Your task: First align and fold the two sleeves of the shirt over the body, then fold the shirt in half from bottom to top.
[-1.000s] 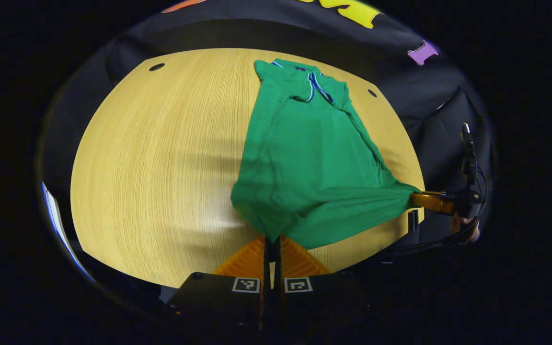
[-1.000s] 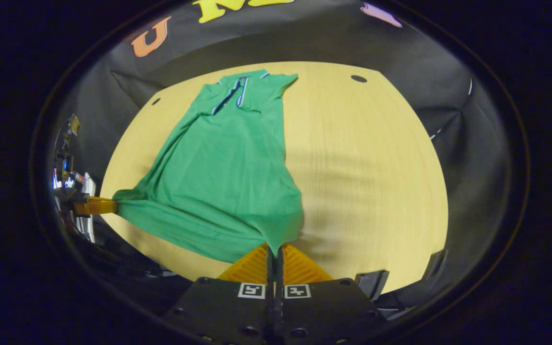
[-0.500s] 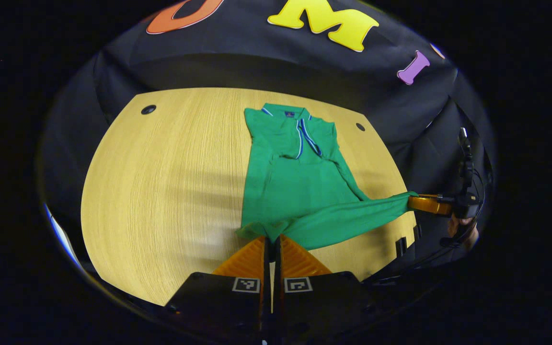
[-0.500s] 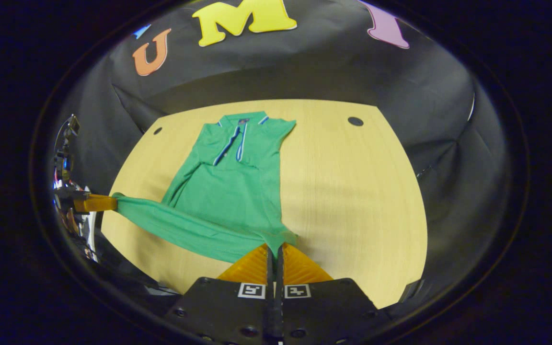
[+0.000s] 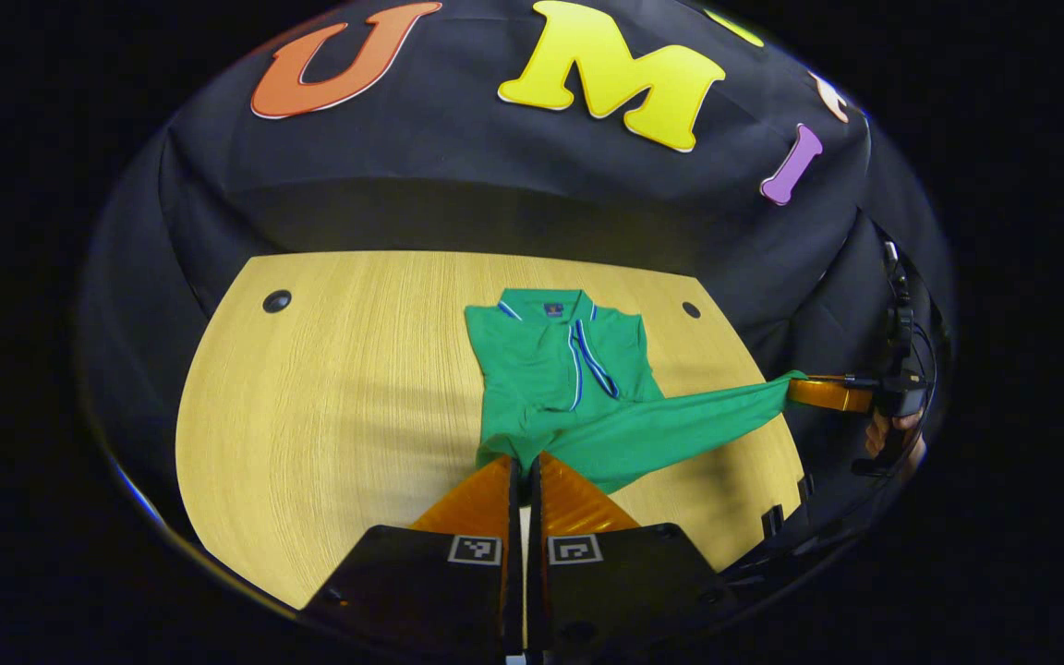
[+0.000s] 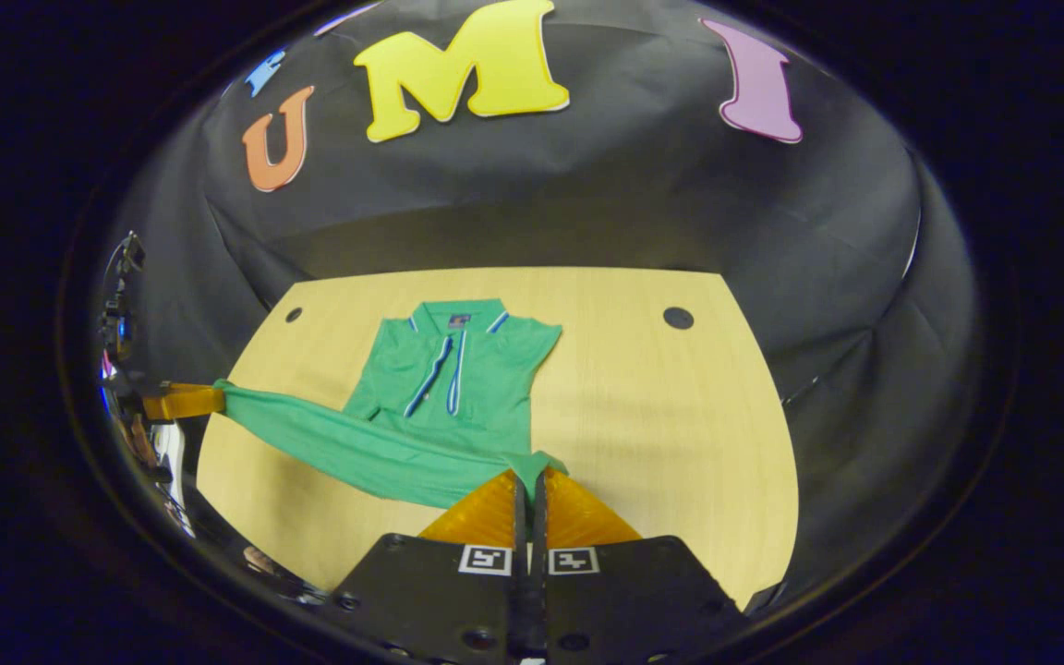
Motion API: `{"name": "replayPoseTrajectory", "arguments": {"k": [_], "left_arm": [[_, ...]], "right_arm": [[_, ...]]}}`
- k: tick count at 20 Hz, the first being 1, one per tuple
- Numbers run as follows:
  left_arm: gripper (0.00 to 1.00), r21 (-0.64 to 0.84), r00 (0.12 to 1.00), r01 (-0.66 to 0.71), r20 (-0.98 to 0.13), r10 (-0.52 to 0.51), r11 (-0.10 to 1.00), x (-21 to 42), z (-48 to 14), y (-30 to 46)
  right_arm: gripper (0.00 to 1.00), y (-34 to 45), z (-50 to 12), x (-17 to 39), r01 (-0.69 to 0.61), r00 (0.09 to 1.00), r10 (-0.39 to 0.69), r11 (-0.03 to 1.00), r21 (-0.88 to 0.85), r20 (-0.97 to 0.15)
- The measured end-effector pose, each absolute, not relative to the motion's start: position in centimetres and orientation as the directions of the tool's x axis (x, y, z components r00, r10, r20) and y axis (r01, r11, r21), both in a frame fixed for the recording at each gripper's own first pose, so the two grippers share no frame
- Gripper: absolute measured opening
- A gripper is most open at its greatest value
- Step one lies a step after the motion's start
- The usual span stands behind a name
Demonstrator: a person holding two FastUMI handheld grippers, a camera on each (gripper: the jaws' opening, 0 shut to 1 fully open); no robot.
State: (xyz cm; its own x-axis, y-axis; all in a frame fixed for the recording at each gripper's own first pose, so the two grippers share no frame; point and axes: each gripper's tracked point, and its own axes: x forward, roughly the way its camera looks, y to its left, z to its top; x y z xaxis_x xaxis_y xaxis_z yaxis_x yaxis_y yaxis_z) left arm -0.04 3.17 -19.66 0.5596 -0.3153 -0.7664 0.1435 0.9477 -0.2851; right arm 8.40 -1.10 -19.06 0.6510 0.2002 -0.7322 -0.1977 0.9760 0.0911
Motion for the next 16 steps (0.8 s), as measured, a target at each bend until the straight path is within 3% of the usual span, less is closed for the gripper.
{"name": "replayPoseTrajectory", "arguments": {"k": [9,16], "left_arm": [[0.05,-0.242,0.679,0.143,-0.681,-0.273,0.960,10.2,-19.5,3.9],[0.04,-0.236,0.724,0.115,-0.645,-0.244,0.965,17.4,-22.8,4.1]], "right_arm": [[0.00,0.8,-17.0,18.2,-0.165,0.715,0.184,0.982,0.094,-0.674],[0.00,2.6,-17.5,26.9,-0.165,0.754,0.179,0.983,0.082,-0.632]]}}
